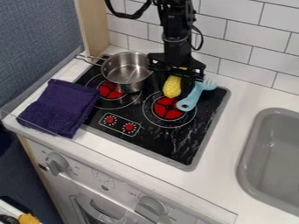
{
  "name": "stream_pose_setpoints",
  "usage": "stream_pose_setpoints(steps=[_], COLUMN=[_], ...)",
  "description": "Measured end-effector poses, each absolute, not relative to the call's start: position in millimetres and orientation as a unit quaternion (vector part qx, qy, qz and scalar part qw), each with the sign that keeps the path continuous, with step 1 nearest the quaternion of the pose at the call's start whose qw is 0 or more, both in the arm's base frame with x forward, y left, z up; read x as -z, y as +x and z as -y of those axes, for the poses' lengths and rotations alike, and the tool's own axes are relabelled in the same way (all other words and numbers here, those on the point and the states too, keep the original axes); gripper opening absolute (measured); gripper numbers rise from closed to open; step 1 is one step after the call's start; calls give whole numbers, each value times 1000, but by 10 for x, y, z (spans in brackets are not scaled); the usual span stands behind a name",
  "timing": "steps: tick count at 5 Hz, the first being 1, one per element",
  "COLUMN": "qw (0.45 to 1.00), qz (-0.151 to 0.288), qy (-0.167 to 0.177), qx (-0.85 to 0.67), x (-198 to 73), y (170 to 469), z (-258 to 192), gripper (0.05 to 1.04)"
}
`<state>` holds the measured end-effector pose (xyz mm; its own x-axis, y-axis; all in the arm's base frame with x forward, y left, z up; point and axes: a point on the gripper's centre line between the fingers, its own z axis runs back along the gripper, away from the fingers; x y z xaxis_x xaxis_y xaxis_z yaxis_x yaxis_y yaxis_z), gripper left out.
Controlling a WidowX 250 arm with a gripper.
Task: Move the yellow corn in the middle of silver pot and blue brush.
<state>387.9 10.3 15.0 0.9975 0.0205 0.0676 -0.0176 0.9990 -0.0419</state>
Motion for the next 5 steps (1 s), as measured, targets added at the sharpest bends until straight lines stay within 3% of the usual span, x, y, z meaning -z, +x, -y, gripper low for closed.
stream_pose_setpoints(steps=[1, 2, 4, 5], qw=[999, 1000, 998, 998], qz=[31, 21, 61, 61], qy=[-16, -18, -27, -20], qx=[-9, 1, 15, 18], x=[-159, -157, -641, -642], y=[3895, 3861, 3878, 3865], z=[-119, -117, -65, -67], gripper=[967, 1006, 1001, 1001])
